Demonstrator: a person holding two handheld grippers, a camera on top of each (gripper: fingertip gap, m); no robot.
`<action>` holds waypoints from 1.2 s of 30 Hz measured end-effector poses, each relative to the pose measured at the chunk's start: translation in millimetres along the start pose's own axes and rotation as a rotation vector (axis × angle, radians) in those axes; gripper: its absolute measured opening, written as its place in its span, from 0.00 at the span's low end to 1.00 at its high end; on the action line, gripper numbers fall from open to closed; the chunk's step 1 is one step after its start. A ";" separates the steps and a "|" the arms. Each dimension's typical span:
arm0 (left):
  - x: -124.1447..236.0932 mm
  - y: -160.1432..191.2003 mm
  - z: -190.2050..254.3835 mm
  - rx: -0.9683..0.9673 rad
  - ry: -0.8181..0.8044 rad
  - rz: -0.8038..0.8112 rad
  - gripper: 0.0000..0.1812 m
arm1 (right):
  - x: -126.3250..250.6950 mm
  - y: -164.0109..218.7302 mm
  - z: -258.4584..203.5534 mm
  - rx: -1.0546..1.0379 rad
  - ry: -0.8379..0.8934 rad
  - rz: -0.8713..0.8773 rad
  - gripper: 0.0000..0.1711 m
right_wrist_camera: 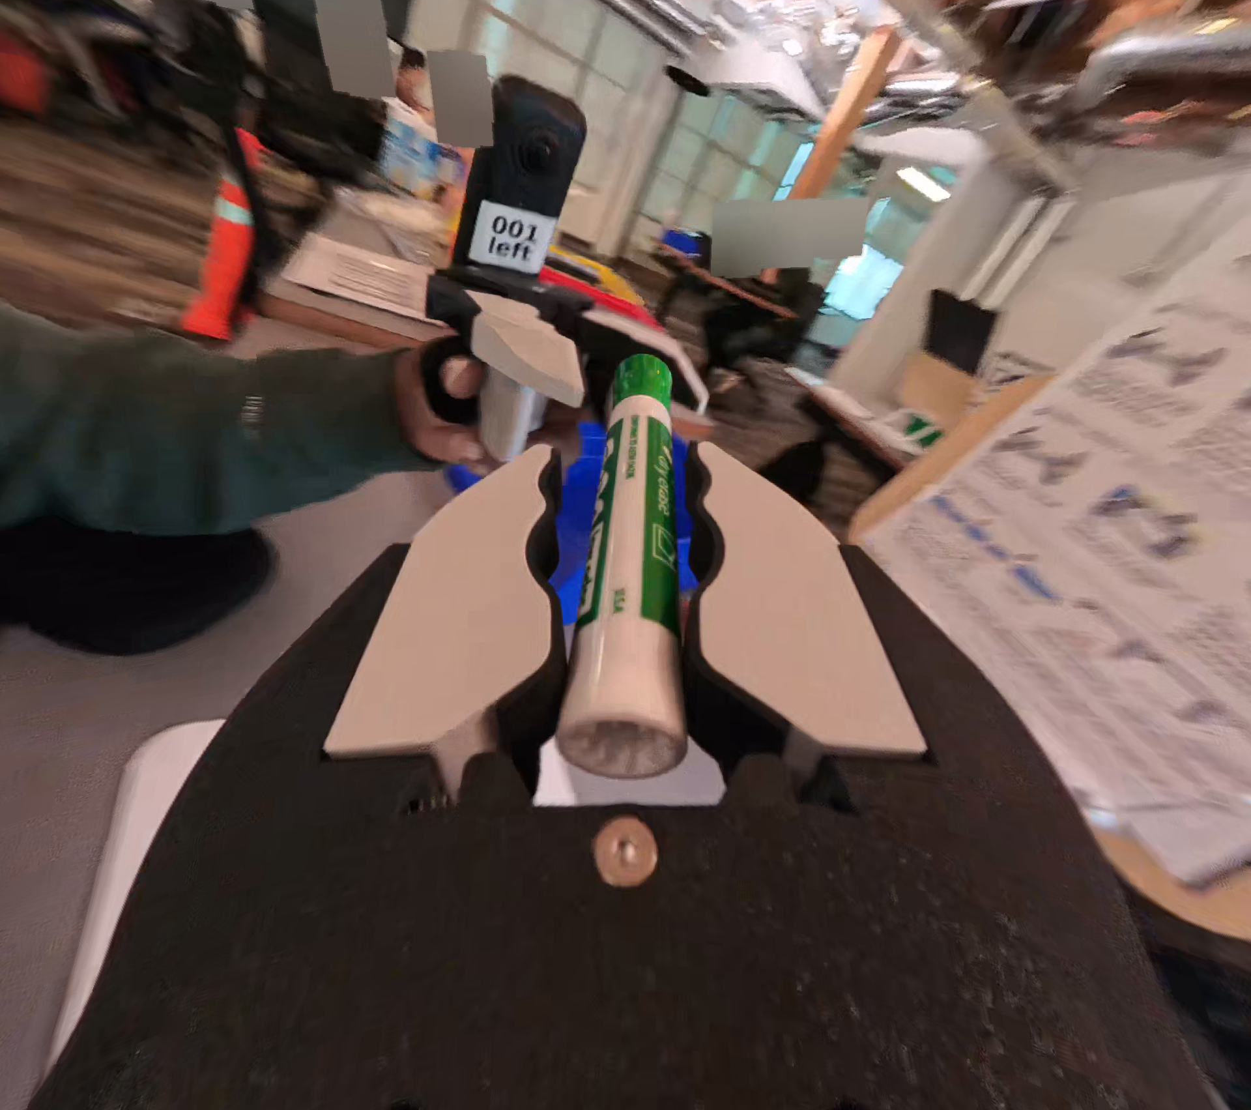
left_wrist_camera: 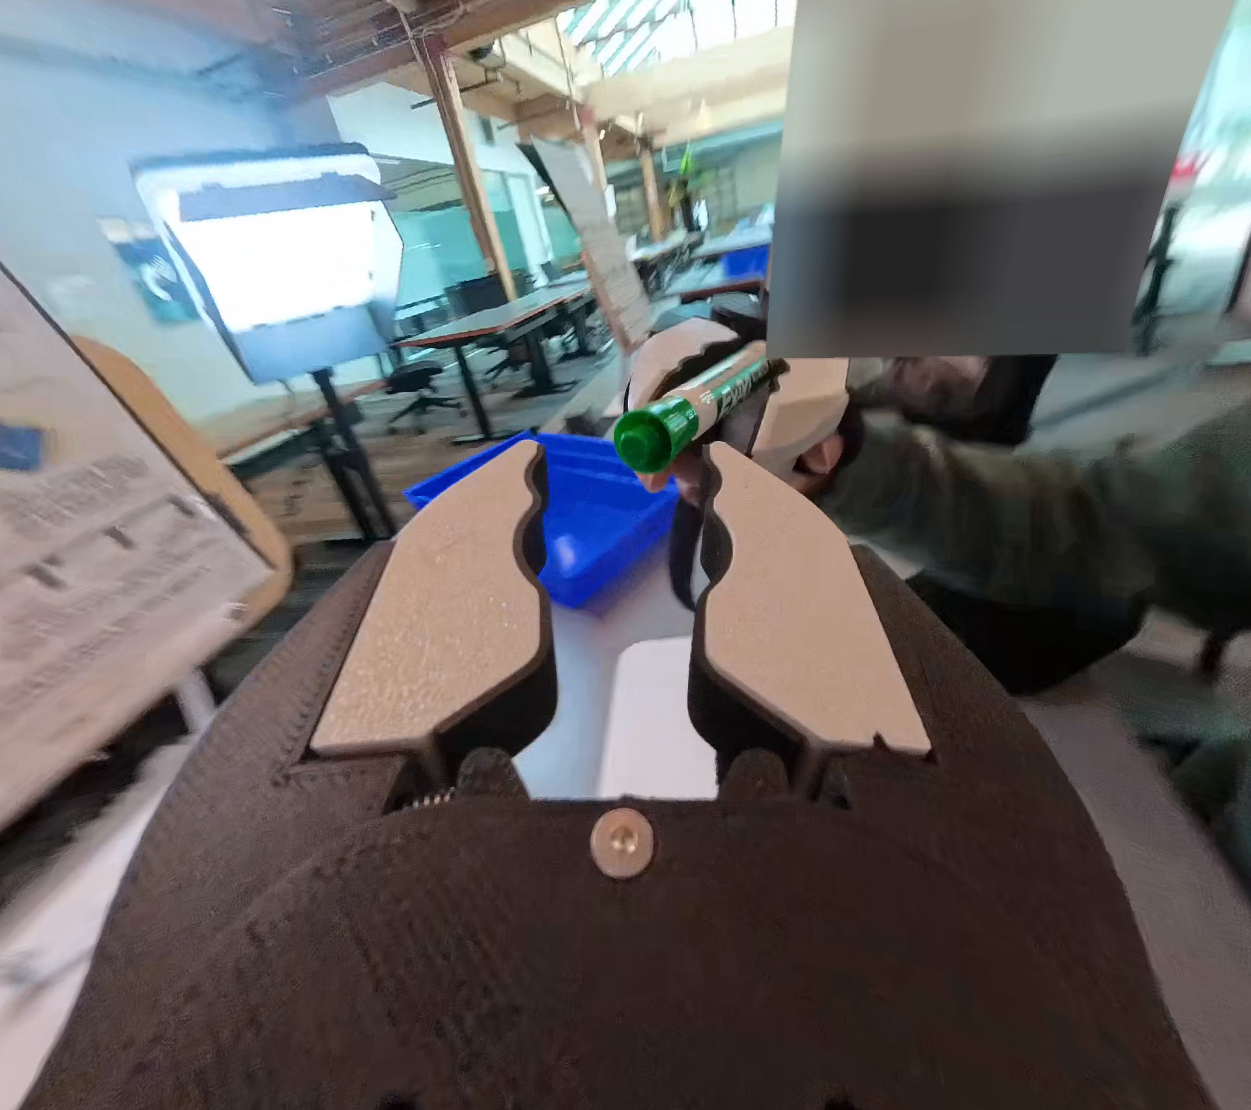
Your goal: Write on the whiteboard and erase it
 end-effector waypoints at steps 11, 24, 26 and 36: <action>-1.9 10.5 33.4 -0.206 0.089 -0.162 0.12 | -5.7 6.0 -29.0 -0.290 -0.358 0.026 0.21; 7.4 3.6 34.3 -0.051 0.202 -0.104 0.11 | 0.8 4.5 -26.5 -0.064 -0.221 -0.047 0.30; 6.3 2.4 35.5 -0.033 0.210 -0.095 0.11 | -1.3 5.8 -26.2 -0.046 -0.199 -0.064 0.30; -5.6 20.1 35.9 -0.004 0.219 -0.150 0.11 | -16.3 19.9 -31.2 -0.047 -0.194 -0.097 0.28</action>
Point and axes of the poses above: each gripper's, where its closed fingertips meet, x back along the fingers, y out of its underside, z = x × y across the jaws, the point moved 1 cm from there along x, back along the fingers, and after that the axes turned 6 degrees about -z, right-handed, at the moved point
